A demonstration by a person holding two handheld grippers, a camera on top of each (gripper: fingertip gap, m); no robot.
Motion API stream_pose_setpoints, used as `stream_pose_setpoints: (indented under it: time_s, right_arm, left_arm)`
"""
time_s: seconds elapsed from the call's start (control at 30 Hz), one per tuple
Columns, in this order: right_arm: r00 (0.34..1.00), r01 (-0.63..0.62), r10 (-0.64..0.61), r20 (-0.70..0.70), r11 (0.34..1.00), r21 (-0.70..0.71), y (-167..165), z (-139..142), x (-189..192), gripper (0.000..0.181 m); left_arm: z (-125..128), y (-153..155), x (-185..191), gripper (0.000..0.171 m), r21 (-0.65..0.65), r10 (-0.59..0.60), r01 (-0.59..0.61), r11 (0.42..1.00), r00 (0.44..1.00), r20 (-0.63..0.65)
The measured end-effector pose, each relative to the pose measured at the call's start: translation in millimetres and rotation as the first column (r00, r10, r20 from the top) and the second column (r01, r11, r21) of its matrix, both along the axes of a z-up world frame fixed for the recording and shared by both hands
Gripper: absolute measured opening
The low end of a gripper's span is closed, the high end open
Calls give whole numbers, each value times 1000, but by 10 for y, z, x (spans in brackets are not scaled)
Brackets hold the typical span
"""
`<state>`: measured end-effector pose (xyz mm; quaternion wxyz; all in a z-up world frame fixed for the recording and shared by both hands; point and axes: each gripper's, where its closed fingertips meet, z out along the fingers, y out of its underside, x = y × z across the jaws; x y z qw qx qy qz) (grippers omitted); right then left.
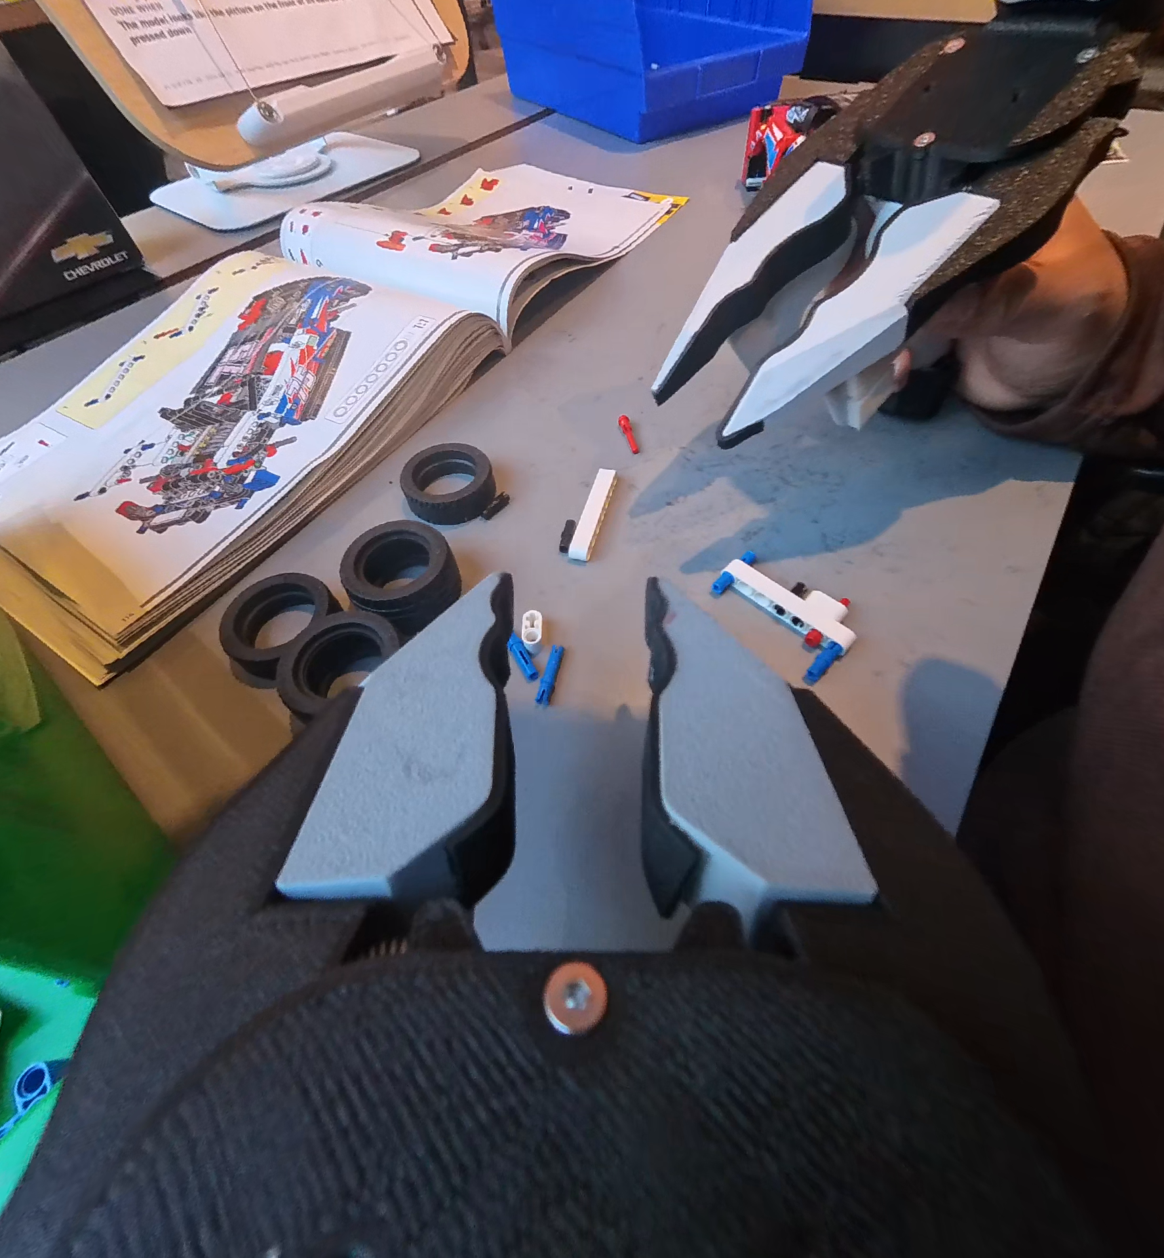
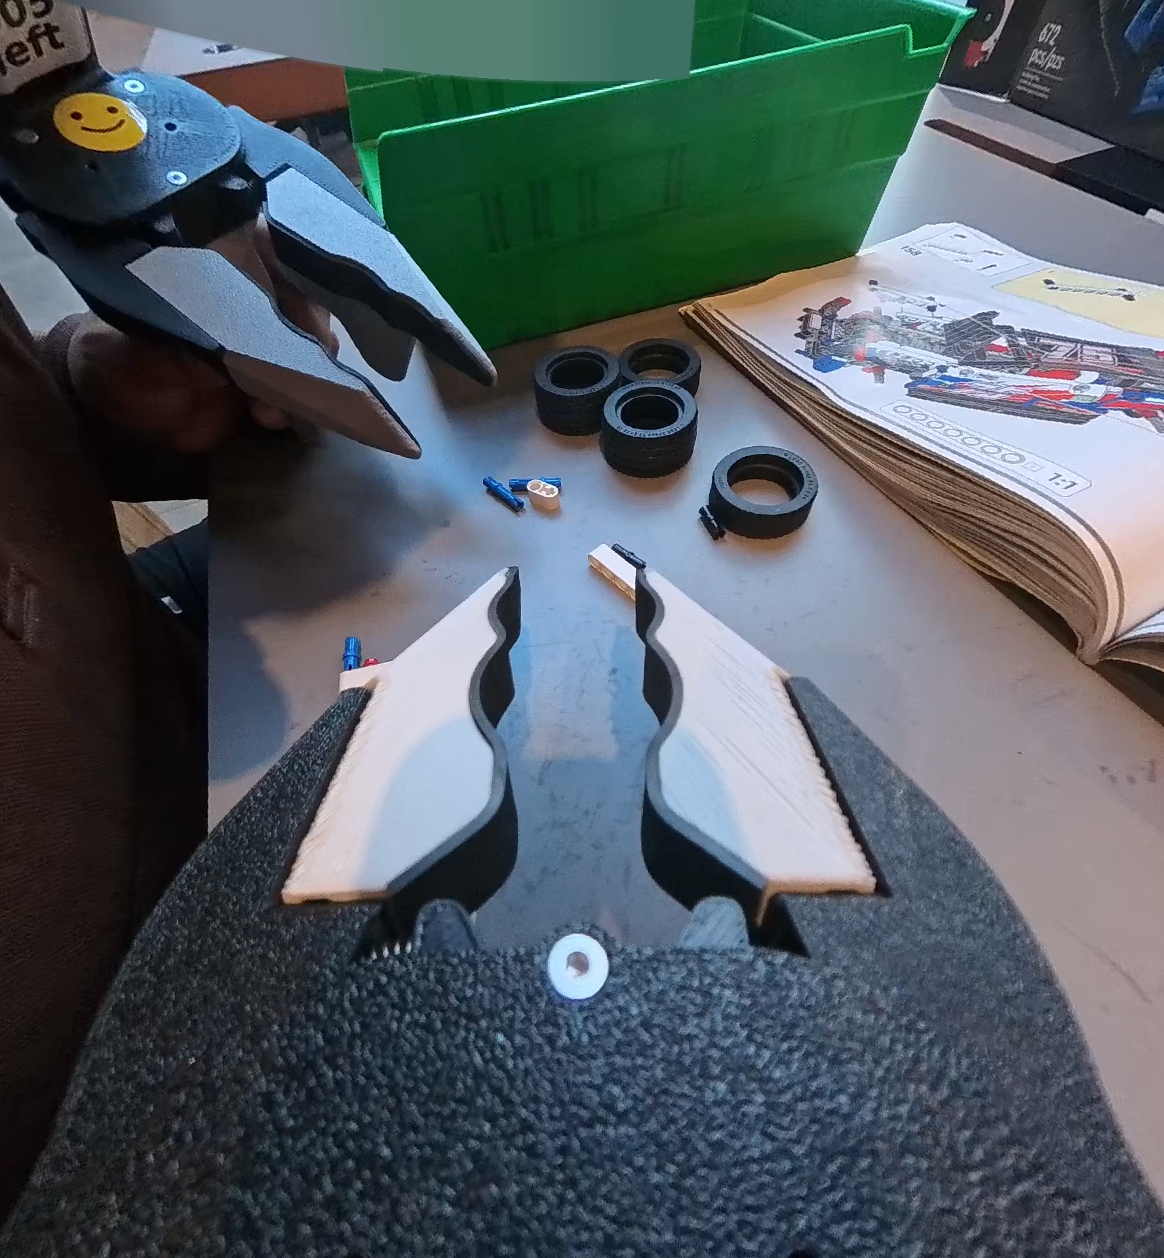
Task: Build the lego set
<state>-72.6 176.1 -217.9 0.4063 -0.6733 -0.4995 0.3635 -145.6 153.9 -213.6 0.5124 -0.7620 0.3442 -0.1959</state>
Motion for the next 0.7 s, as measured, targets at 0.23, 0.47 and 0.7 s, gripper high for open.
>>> stream_pose_setpoints:
  time_s: [0.23,0.47,0.7]
  right_arm:
    - [1000,-1,1,2,1000,0,4,-2,-8,33]
    - [1000,0,-1,23,1000,31,-11,-18,-16,33]
    - [997,48,-55,61,994,100,-22,-42,48,44]
  left_arm:
    - [-7,-1,3,36,-9,-5,5,1000,1000,2]
    - [-19,-7,13,36,3,-5,5,1000,1000,-20]
    - [-49,-33,51,38,1,-28,28,1000,999,-46]
